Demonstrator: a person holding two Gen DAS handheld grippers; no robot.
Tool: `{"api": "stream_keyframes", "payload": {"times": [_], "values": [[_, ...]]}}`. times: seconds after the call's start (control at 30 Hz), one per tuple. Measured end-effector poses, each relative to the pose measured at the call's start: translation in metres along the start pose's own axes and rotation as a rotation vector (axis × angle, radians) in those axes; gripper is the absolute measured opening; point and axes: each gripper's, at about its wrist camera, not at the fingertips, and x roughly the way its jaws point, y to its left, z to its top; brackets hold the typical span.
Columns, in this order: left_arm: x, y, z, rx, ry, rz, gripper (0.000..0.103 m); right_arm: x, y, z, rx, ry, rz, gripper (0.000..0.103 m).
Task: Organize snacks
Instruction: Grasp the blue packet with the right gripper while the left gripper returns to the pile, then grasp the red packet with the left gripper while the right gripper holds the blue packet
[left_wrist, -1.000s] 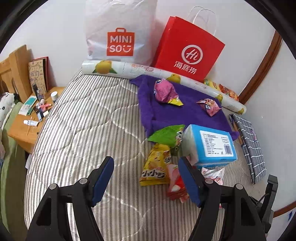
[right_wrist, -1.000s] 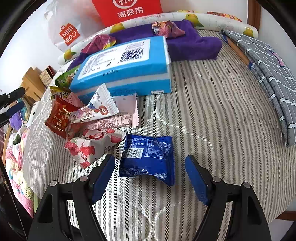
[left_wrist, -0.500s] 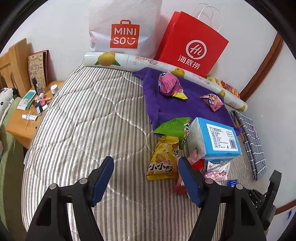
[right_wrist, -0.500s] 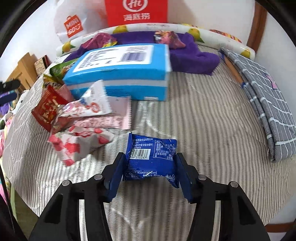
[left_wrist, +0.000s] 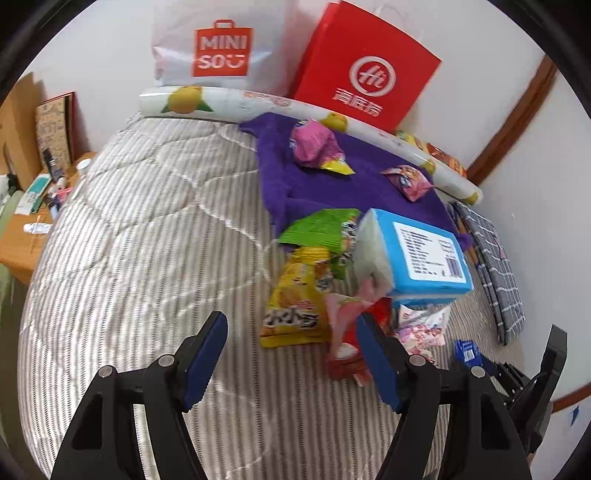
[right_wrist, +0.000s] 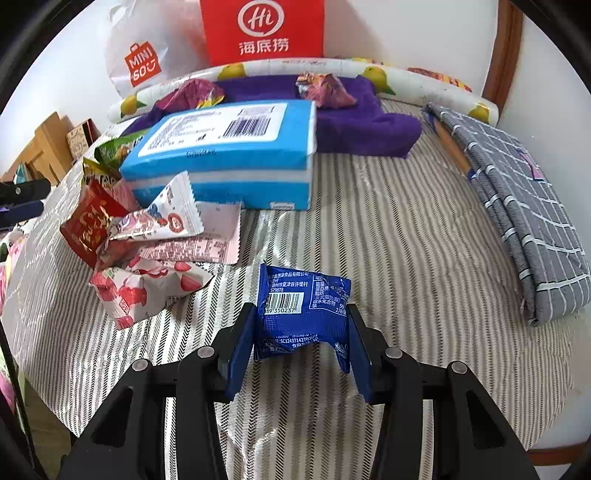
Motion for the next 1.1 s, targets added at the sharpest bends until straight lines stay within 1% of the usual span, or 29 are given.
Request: {"api": "stream_keyframes", "payload": {"times": [0.13,0.3,0.37,0.47,0.53,0.63,0.7,0.73,0.77,0.8,0.83,0.9,1.1], "values": [[0.003,-0.016,-0.002,0.04,0.001,-0.043,0.07,-0.009,-0.006,0.002,0.011,-0.024,0.002,0.047],[0.011,-0.039,-0.007,0.113,0.015,-0.065,0.07,-0.014,-0.013,0.002,0.029,-0.027,0.0,0.047],[0.016,-0.048,-0.011,0.151,0.027,-0.054,0.07,-0.015,-0.014,0.0,0.027,-0.028,-0.002,0.047],[0.025,-0.057,-0.015,0.2,0.043,-0.015,0.07,-0.015,-0.016,-0.003,0.027,-0.029,0.0,0.047],[0.03,-0.058,-0.015,0.205,0.055,-0.001,0.069,-0.014,-0.018,-0.004,0.032,-0.025,0.005,0.047],[0.037,-0.057,-0.016,0.191,0.081,-0.016,0.056,-0.01,-0.021,-0.006,0.033,-0.018,0.002,0.047],[0.038,-0.056,-0.017,0.194,0.08,-0.011,0.051,-0.009,-0.022,-0.007,0.036,-0.013,0.001,0.047],[0.038,-0.056,-0.018,0.198,0.078,-0.006,0.043,-0.008,-0.023,-0.007,0.039,-0.012,0.003,0.047],[0.037,-0.055,-0.018,0.203,0.078,-0.001,0.038,-0.008,-0.024,-0.008,0.041,-0.012,0.004,0.047],[0.036,-0.054,-0.018,0.202,0.08,-0.006,0.038,-0.008,-0.025,-0.008,0.042,-0.012,0.004,0.047],[0.033,-0.052,-0.019,0.198,0.081,-0.022,0.034,-0.008,-0.025,-0.008,0.043,-0.013,0.003,0.047],[0.029,-0.049,-0.02,0.191,0.078,-0.034,0.032,-0.008,-0.027,-0.008,0.046,-0.014,0.004,0.047],[0.011,-0.036,-0.029,0.171,0.069,-0.014,0.03,-0.011,-0.024,-0.009,0.04,-0.019,0.005,0.047]]}}
